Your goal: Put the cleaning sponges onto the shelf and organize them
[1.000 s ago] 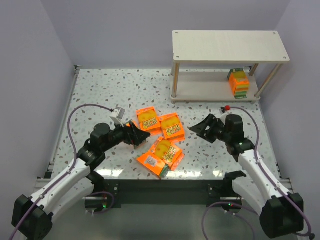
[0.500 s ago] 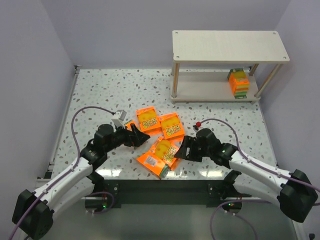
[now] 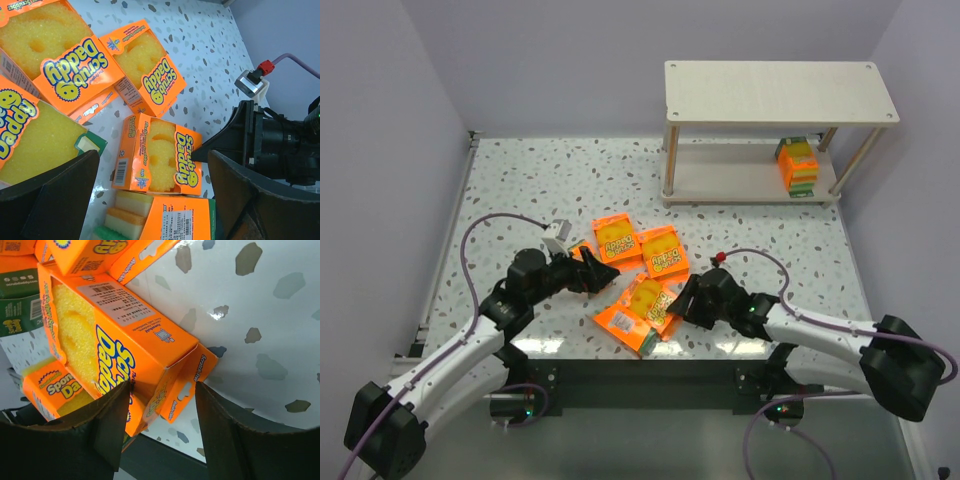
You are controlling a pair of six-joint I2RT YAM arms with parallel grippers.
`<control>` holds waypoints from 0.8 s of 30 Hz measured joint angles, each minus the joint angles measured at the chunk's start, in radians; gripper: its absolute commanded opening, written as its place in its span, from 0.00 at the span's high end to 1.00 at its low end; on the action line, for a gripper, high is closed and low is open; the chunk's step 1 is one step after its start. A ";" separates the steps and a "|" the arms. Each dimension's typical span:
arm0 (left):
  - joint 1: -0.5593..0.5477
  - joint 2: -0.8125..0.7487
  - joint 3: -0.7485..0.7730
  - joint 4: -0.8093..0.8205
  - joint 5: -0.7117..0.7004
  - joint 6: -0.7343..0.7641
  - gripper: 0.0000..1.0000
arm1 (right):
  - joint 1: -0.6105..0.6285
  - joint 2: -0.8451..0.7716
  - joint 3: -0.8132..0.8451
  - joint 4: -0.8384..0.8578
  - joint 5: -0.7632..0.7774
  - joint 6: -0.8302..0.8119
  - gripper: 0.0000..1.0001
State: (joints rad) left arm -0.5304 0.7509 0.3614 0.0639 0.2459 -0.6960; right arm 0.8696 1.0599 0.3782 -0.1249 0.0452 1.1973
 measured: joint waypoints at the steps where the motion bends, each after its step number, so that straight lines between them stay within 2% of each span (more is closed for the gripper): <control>1: 0.000 0.002 0.000 0.000 0.000 0.000 0.05 | 0.000 0.017 -0.008 0.021 0.001 0.014 0.44; 5: 0.000 0.004 0.000 0.000 0.000 0.000 0.05 | 0.000 0.061 -0.019 0.106 -0.009 0.058 0.50; 10: 0.000 0.002 0.000 0.000 0.000 0.000 0.05 | 0.001 0.062 -0.021 0.139 -0.007 0.080 0.72; 13: 0.000 0.000 0.000 0.000 0.000 0.000 0.05 | 0.001 0.018 -0.026 0.121 0.002 0.086 0.81; 16: 0.000 -0.002 0.000 0.000 0.000 0.000 0.05 | 0.001 -0.061 -0.032 0.073 0.019 0.085 0.96; 18: 0.000 -0.001 0.000 0.000 0.000 -0.001 0.05 | 0.001 -0.115 -0.035 0.039 0.028 0.086 1.00; 20: 0.000 -0.001 0.000 0.001 0.000 -0.001 0.05 | 0.001 -0.164 -0.041 0.003 0.043 0.087 0.99; 21: 0.000 -0.001 0.000 0.001 0.000 -0.001 0.05 | 0.001 -0.183 -0.044 -0.014 0.047 0.087 0.94; 22: 0.000 -0.001 0.000 0.001 0.000 -0.001 0.05 | 0.001 -0.199 -0.047 -0.030 0.050 0.087 0.68; 24: 0.000 -0.001 0.000 0.001 0.000 -0.001 0.05 | 0.001 -0.214 -0.054 -0.048 0.051 0.089 0.58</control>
State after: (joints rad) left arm -0.5304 0.7502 0.3614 0.0650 0.2462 -0.6971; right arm 0.8703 0.8459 0.3244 -0.1730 0.0967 1.2865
